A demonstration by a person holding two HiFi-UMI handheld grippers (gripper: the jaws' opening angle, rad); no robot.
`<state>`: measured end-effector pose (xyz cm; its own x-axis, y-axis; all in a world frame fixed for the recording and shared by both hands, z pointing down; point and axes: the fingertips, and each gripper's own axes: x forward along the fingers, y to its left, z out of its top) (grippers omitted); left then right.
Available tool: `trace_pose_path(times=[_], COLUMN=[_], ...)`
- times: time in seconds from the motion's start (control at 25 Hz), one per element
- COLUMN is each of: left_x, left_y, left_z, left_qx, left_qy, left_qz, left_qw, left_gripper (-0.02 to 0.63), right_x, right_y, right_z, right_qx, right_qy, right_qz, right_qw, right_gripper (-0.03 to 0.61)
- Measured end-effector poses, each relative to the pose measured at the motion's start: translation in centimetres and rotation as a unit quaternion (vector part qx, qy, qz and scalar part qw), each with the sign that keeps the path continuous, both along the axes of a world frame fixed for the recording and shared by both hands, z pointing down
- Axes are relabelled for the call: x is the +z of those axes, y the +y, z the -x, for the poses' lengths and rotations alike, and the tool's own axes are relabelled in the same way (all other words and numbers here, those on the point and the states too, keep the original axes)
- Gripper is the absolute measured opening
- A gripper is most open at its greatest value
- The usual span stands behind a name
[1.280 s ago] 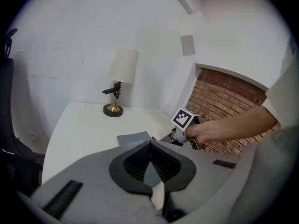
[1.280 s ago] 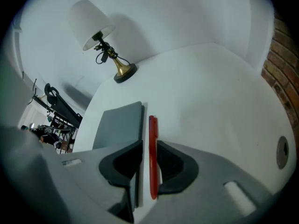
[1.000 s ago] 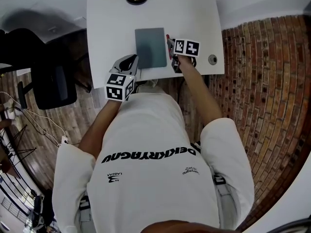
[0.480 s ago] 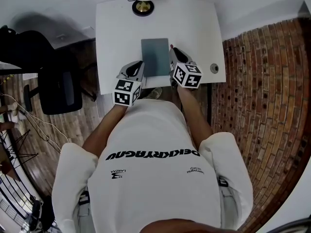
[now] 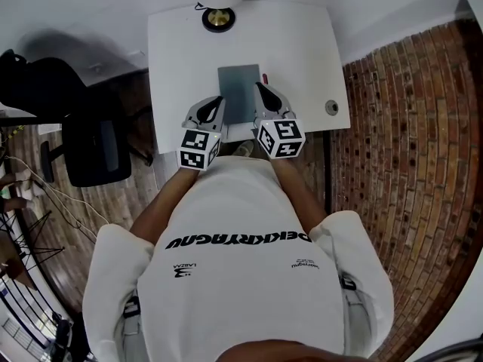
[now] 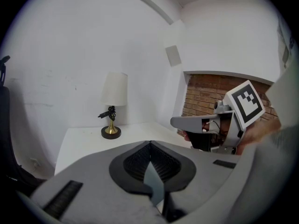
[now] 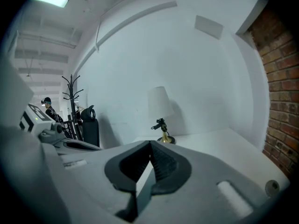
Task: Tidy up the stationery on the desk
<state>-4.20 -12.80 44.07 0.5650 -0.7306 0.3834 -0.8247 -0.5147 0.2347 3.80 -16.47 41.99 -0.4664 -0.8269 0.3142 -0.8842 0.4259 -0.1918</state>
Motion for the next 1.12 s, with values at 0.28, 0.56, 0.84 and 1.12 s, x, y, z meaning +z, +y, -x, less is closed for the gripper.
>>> trace_pose_path(times=[0.28,0.56,0.84,1.12], left_x=[-0.6,-0.6,-0.8,-0.8], left_y=[0.0,-0.3,-0.2,-0.1], left_z=[0.0,0.1,-0.2,-0.2], left_qx=[-0.002,-0.012,-0.013,-0.014], left_qy=[-0.009,-0.005,-0.007,-0.006], left_qz=[-0.019,-0.023,-0.028,-0.030], left_qw=[0.9998,0.9996,0.9995,0.9994], left_gripper=[-0.002,-0.002,-0.002,-0.002], right_x=[0.1,0.1,0.3,0.5], right_y=[1.2,1.5,1.8,2.1], right_z=[0.6,0.4,0.0,-0.2], right_qx=[-0.012,-0.014,-0.014,-0.014], right_qy=[-0.001,-0.002,-0.002,0.000], right_qz=[0.001,0.000,0.001,0.005], right_qw=[1.000,1.000,1.000,1.000], right_gripper=[-0.005,-0.005,-0.005,-0.005])
